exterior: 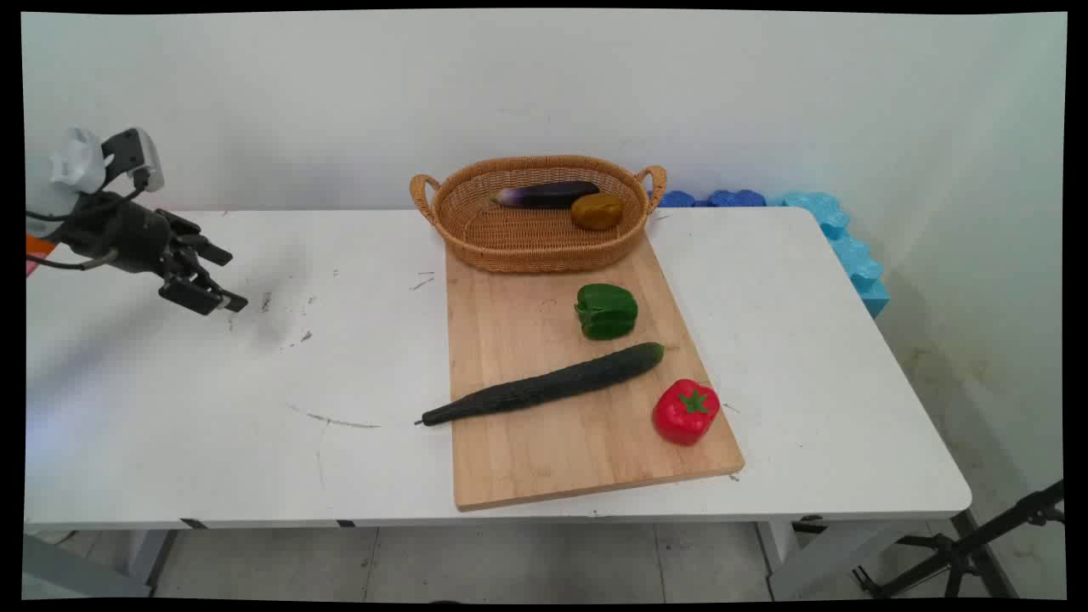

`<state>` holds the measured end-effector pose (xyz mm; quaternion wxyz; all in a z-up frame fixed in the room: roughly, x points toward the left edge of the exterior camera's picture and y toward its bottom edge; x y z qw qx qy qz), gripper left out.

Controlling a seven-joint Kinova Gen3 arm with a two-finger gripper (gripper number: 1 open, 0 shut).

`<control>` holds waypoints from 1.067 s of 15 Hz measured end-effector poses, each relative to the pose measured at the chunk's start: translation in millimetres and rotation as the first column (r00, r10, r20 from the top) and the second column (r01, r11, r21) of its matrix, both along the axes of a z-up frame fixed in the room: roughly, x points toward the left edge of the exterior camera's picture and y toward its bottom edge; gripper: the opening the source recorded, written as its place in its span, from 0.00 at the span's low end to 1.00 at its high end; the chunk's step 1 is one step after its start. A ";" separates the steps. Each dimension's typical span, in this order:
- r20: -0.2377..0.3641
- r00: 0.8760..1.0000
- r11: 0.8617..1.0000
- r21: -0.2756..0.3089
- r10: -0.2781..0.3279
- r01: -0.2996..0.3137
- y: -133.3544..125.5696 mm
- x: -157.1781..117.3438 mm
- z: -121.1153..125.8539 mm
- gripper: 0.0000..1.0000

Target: Pick up the potato from the vegetable basket

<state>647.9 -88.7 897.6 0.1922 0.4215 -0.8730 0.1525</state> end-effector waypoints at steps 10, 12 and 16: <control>0.028 0.998 0.996 -0.071 -0.053 0.055 -64.3 -45.0 23.2 1.00; 0.034 0.996 0.994 -0.080 -0.078 0.081 -80.9 -57.2 25.5 1.00; 0.051 0.987 0.981 -0.107 -0.156 0.160 -119.3 -86.7 30.2 1.00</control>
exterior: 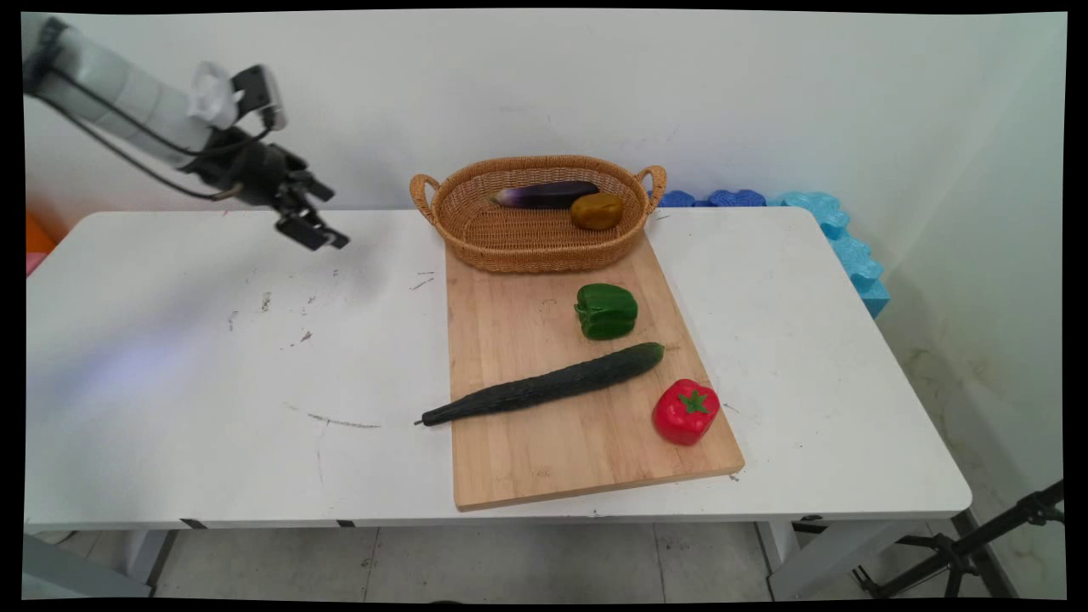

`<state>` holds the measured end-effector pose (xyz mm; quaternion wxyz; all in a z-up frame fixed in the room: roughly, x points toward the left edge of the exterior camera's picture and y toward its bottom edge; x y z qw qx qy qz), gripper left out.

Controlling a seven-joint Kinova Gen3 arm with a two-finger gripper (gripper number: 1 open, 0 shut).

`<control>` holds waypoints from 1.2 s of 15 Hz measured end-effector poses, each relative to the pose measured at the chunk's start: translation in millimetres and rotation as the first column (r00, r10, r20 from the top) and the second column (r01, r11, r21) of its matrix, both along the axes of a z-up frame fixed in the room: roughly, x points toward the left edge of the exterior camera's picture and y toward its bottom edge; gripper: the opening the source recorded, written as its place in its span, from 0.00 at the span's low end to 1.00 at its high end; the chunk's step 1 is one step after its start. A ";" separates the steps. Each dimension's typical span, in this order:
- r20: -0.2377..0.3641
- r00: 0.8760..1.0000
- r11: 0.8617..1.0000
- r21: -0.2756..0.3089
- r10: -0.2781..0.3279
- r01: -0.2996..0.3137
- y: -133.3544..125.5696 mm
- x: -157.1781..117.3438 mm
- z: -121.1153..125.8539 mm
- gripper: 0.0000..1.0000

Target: Pick up the potato from the vegetable basket

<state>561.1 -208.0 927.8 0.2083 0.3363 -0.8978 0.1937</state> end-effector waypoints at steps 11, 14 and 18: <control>0.030 0.980 0.977 -0.088 -0.195 0.196 -103.9 -85.4 0.0 1.00; 0.040 0.972 0.966 -0.108 -0.231 0.234 -131.1 -110.0 -3.5 1.00; 0.046 0.965 0.957 -0.126 -0.257 0.261 -163.4 -139.5 -11.5 1.00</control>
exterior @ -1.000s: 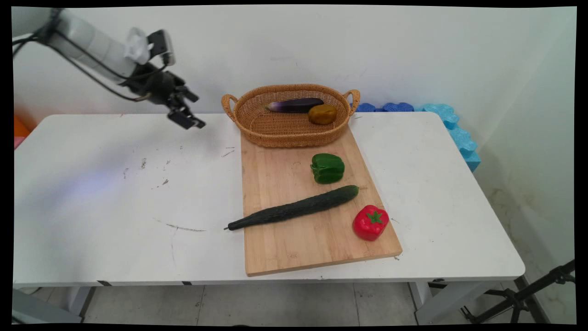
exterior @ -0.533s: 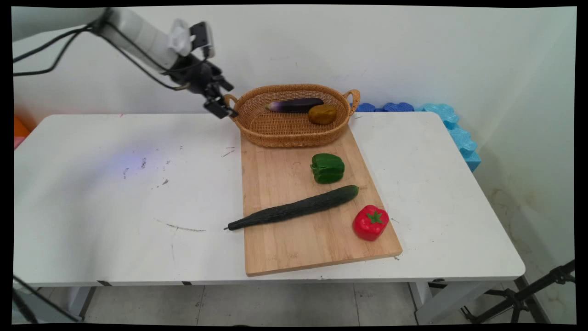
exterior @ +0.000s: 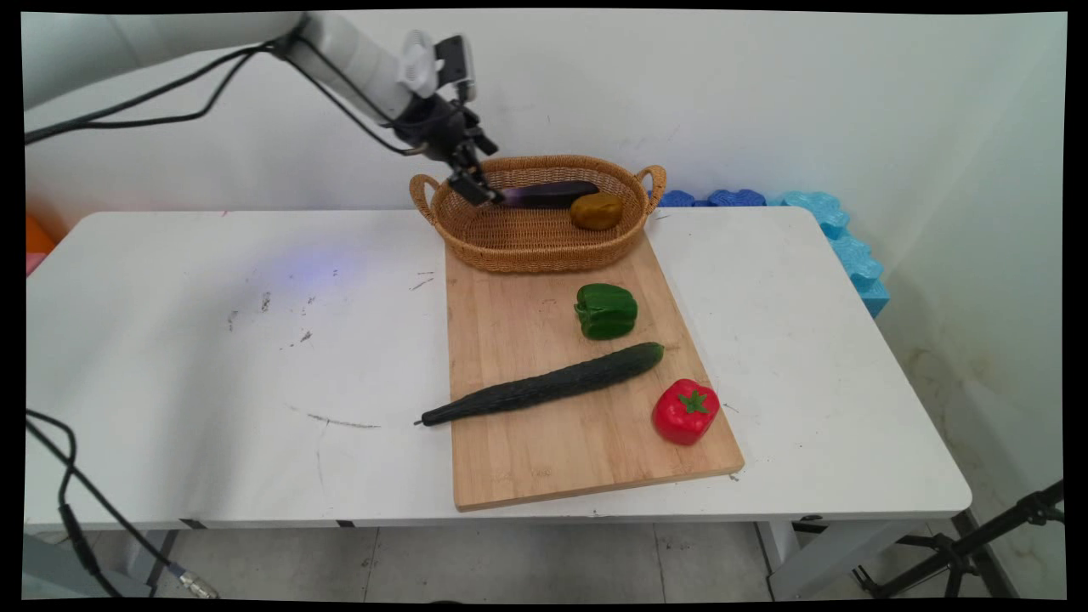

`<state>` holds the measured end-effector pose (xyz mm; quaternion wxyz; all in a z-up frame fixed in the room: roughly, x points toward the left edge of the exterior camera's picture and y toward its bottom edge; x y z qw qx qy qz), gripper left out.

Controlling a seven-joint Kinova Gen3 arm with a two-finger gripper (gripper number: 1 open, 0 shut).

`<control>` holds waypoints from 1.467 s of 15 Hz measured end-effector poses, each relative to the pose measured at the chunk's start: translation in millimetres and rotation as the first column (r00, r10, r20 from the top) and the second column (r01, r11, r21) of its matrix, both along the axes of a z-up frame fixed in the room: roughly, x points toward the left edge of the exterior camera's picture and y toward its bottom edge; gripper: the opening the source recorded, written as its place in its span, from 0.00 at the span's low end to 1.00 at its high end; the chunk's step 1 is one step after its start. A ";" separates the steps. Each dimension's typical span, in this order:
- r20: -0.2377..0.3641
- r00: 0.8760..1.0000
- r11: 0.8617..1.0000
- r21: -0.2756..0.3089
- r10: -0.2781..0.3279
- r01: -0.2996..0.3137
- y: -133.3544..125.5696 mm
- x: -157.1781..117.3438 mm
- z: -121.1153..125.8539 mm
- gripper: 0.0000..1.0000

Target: Pick up the potato from the vegetable basket

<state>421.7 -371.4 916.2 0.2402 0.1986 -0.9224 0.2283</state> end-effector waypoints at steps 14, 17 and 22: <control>-0.012 1.000 1.000 0.019 -0.017 0.017 -79.1 -76.4 -54.8 1.00; -0.011 1.000 0.999 0.028 -0.025 0.025 -89.2 -88.2 -66.9 1.00; -0.009 0.999 0.999 0.035 -0.033 0.034 -100.3 -102.1 -80.8 1.00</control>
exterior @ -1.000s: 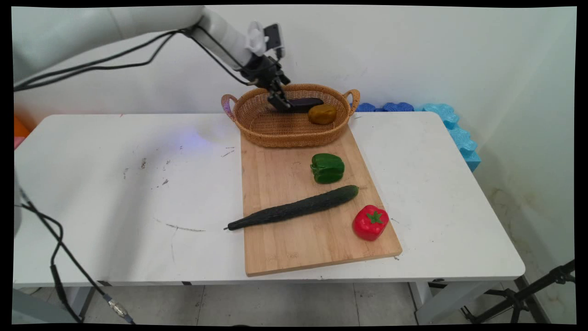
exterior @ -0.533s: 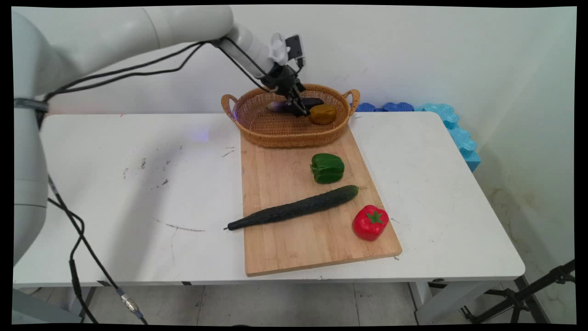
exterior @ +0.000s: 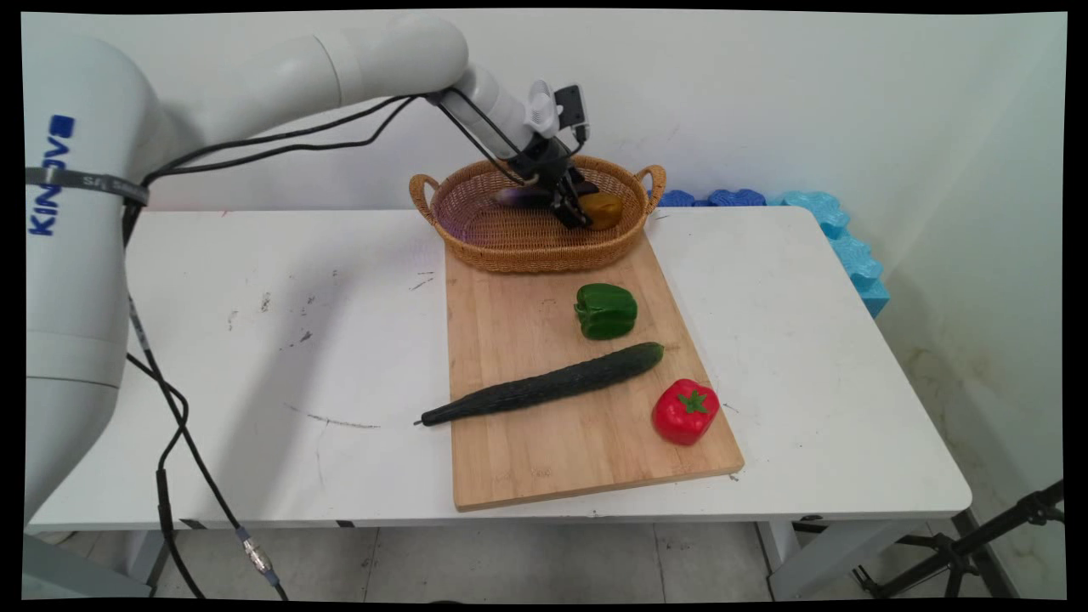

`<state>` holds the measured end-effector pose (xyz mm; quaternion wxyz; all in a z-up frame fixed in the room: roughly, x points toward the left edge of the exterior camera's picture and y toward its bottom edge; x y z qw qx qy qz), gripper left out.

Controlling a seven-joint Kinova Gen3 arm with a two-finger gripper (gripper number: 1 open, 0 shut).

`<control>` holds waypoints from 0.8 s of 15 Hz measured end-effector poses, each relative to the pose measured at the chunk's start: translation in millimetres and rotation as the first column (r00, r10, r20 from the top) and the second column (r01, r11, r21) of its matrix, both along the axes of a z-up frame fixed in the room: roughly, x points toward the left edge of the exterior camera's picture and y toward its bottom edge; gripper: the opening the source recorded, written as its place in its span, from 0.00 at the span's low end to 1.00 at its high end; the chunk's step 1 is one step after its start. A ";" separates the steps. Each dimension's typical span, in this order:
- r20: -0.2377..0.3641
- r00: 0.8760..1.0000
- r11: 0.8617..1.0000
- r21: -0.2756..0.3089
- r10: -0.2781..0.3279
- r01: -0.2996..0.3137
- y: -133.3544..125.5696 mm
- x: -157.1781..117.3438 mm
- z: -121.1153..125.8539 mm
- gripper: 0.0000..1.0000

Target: Pick up the potato from the vegetable basket, then place the picked object on the cutting board

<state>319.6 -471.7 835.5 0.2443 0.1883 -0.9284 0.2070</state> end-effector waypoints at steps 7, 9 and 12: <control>-0.001 1.000 1.000 0.000 -0.006 0.006 -11.2 -13.7 -11.2 0.00; 0.000 1.000 1.000 0.001 -0.005 0.005 -12.5 -15.4 -12.8 0.00; 0.004 1.000 1.000 0.005 -0.002 0.002 -12.9 -16.8 -15.6 0.00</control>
